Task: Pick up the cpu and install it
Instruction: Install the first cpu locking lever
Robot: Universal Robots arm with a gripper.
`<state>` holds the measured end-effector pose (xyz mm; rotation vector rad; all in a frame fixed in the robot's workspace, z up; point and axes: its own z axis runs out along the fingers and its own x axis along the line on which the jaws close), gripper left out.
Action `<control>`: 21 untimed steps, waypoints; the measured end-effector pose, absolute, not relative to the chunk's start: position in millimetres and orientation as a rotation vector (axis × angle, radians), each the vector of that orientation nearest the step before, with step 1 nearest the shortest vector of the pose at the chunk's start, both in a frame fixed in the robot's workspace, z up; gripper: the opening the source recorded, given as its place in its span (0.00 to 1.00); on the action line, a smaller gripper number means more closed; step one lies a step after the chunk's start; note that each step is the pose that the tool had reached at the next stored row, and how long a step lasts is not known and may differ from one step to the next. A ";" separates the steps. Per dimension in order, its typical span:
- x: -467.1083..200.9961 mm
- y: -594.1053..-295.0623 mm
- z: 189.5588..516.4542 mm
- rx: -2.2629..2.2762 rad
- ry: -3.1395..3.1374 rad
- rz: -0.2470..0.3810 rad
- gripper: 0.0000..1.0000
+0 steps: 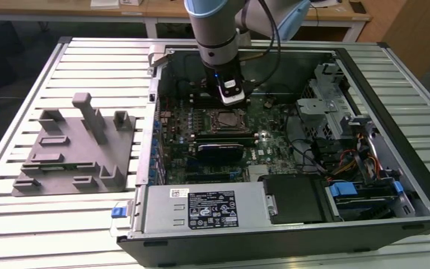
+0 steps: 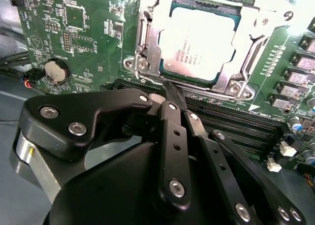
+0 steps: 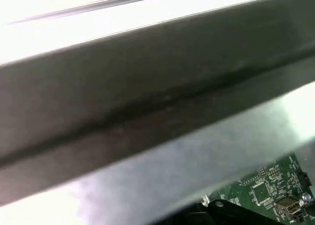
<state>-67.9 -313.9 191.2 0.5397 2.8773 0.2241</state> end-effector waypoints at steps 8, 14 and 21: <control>-63.4 -316.5 191.0 0.541 2.877 0.233 0.11; -62.5 -319.9 190.9 0.543 2.878 0.254 0.11; -62.4 -320.1 199.6 0.543 2.878 0.254 0.11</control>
